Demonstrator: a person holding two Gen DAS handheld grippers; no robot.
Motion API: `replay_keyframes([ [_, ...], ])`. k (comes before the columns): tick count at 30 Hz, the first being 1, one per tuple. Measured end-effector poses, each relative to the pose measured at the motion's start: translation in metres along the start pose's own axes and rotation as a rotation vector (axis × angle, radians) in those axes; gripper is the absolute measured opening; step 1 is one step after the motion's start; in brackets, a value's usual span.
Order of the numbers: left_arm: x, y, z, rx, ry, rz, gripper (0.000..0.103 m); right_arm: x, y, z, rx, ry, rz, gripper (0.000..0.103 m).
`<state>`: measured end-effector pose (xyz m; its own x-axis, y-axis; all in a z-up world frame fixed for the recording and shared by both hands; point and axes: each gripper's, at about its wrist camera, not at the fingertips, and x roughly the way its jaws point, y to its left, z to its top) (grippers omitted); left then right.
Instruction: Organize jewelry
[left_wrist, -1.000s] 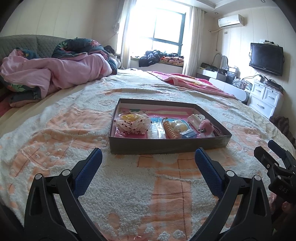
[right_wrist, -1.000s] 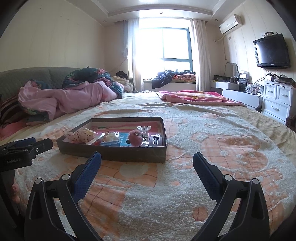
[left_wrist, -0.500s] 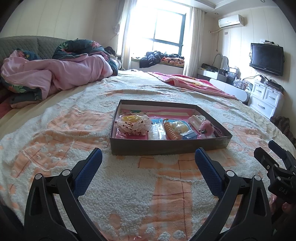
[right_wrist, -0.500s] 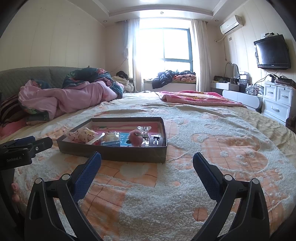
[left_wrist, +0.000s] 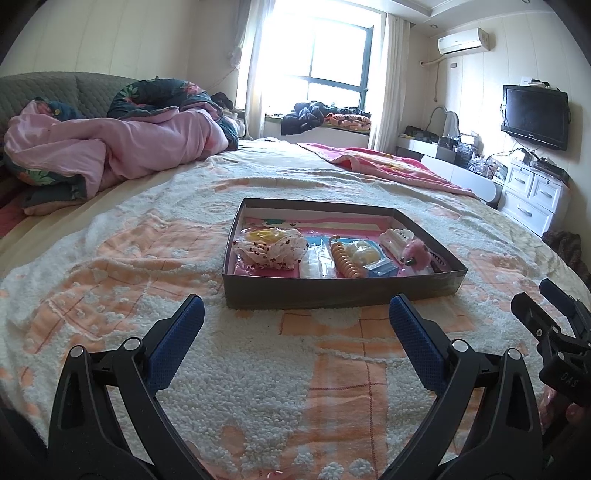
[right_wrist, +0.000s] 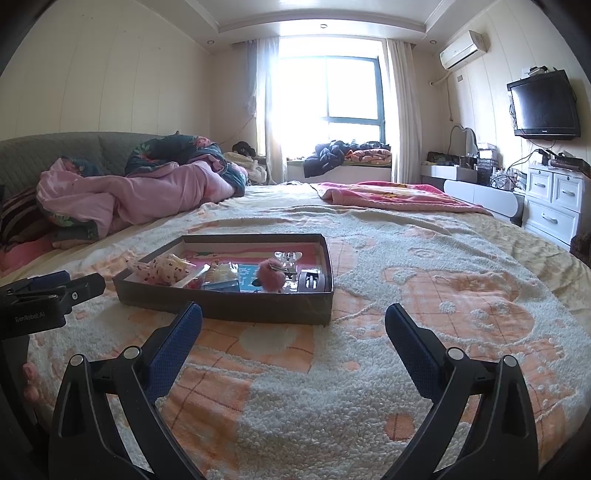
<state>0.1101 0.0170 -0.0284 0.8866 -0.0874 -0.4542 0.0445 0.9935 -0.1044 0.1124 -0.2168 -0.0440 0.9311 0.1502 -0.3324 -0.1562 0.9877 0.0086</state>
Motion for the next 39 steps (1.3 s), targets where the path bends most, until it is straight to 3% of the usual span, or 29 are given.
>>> replay_keyframes([
  [39,-0.0002,0.0005,-0.0029,0.013,0.005,-0.001,0.092,0.0004,-0.0012,-0.0023,-0.009,0.004,-0.01,0.097],
])
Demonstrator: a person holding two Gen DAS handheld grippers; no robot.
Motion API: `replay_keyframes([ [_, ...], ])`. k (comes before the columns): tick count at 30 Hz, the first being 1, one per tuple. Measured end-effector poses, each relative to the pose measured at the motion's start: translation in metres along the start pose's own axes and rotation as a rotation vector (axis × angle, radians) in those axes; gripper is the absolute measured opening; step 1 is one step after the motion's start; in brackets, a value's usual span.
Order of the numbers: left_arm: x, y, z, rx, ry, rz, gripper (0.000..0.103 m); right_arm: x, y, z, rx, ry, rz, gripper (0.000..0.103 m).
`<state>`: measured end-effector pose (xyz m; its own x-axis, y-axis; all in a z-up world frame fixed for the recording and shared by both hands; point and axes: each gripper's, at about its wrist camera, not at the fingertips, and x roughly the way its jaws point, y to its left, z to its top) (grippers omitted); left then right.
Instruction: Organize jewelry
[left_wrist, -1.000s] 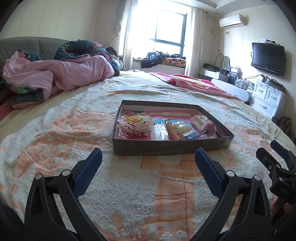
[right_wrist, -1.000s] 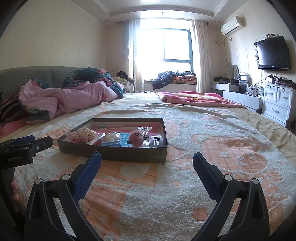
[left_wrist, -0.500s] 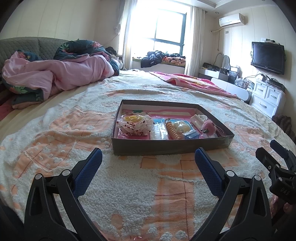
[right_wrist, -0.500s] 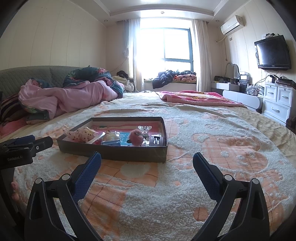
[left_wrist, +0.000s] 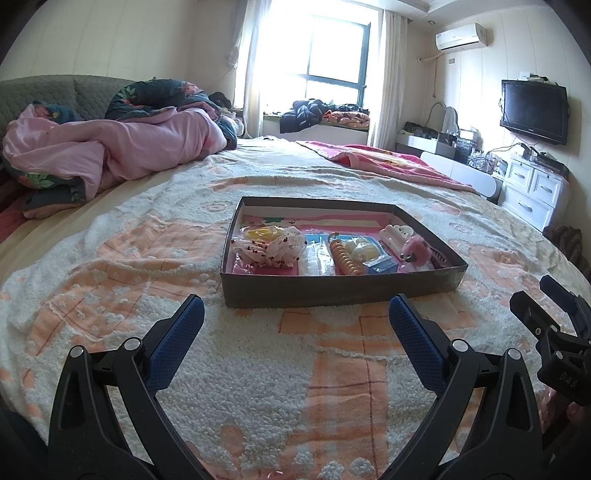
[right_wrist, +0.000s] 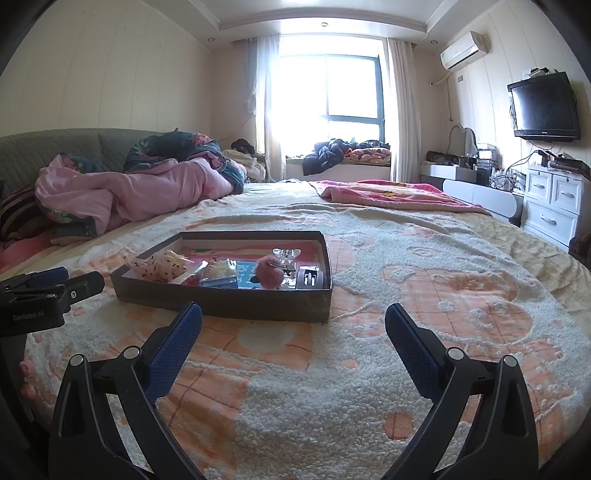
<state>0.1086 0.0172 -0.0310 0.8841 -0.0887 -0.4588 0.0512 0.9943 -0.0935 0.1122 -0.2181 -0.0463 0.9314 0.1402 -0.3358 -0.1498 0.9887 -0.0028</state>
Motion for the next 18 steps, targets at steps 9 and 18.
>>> replay_keyframes([
  [9,0.0,-0.0015,0.0005,0.0,-0.001,0.0,0.092,0.0008,-0.0008,-0.0001,-0.002,0.002,0.0,0.097],
  [18,0.0023,-0.0013,-0.0029,0.003,0.008,0.01,0.092,0.0015,-0.0012,-0.0005,-0.002,0.004,-0.002,0.097],
])
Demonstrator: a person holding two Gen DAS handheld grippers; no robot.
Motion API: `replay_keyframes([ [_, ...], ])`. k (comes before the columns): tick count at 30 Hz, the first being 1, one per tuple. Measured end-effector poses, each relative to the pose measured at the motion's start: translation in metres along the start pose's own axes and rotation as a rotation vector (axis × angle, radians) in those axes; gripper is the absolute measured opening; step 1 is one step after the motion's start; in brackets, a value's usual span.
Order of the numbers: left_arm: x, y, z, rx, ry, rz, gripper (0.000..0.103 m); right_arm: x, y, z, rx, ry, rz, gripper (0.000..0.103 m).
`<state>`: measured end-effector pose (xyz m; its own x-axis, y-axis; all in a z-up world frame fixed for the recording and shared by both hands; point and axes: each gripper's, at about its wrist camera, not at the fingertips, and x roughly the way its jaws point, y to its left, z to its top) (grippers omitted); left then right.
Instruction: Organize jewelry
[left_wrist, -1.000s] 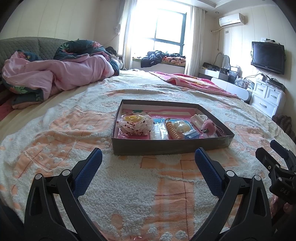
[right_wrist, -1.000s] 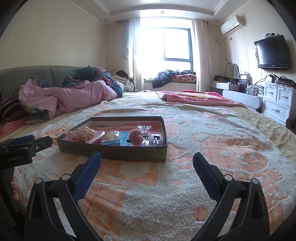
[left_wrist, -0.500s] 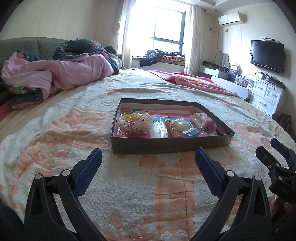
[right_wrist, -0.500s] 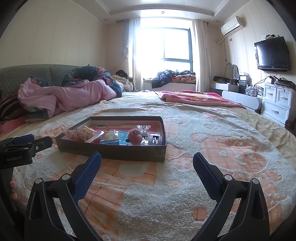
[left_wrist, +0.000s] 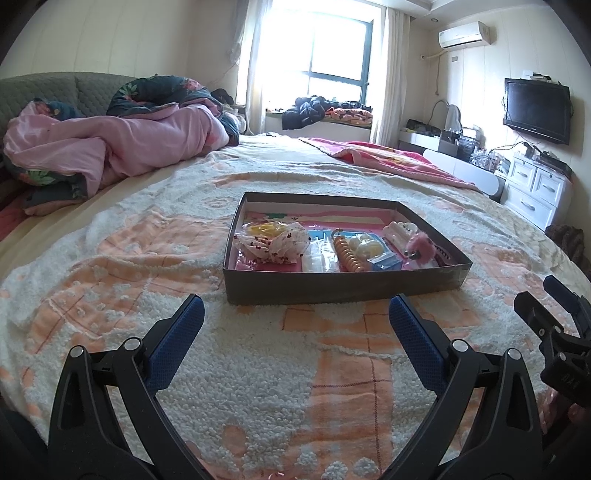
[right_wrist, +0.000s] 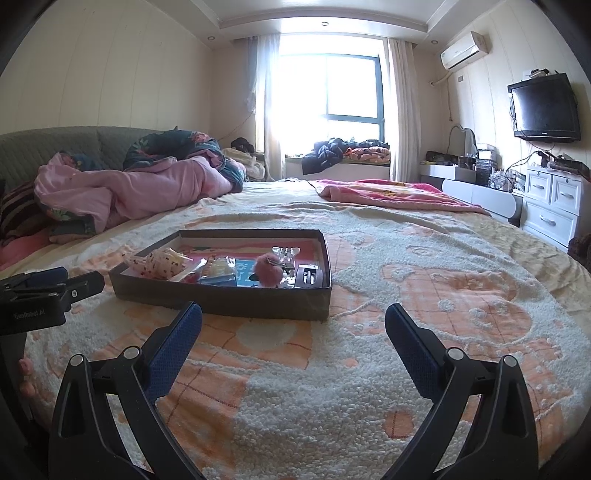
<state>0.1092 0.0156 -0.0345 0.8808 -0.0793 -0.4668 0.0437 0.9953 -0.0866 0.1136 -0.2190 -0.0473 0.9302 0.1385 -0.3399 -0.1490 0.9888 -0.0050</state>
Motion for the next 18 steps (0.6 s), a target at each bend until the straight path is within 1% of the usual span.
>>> replay_keyframes([
  [5,-0.002,-0.001,0.0,0.012,-0.018,0.036,0.092,0.0,-0.001,0.0,-0.001,0.0,0.002,0.097],
  [8,-0.003,-0.001,0.001,0.013,-0.019,0.039,0.092,0.001,-0.002,0.001,0.007,0.001,0.001,0.097],
  [10,-0.002,0.002,0.004,-0.004,-0.012,0.034,0.092,0.0,-0.005,0.003,0.026,0.004,0.003,0.097],
  [12,0.001,0.012,0.008,-0.047,0.007,0.029,0.092,0.003,-0.014,0.008,0.06,0.014,-0.008,0.097],
  [14,0.011,0.03,0.016,-0.088,0.038,0.043,0.092,0.007,-0.029,0.015,0.112,0.023,-0.033,0.097],
  [15,0.015,0.039,0.021,-0.101,0.048,0.067,0.092,0.015,-0.047,0.022,0.159,0.044,-0.048,0.097],
  [16,0.022,0.057,0.029,-0.131,0.057,0.1,0.092,0.021,-0.059,0.027,0.173,0.061,-0.065,0.097],
  [17,0.03,0.072,0.037,-0.153,0.072,0.124,0.092,0.037,-0.079,0.037,0.184,0.109,-0.119,0.097],
  [18,0.041,0.091,0.046,-0.173,0.103,0.17,0.092,0.05,-0.095,0.042,0.193,0.156,-0.175,0.097],
])
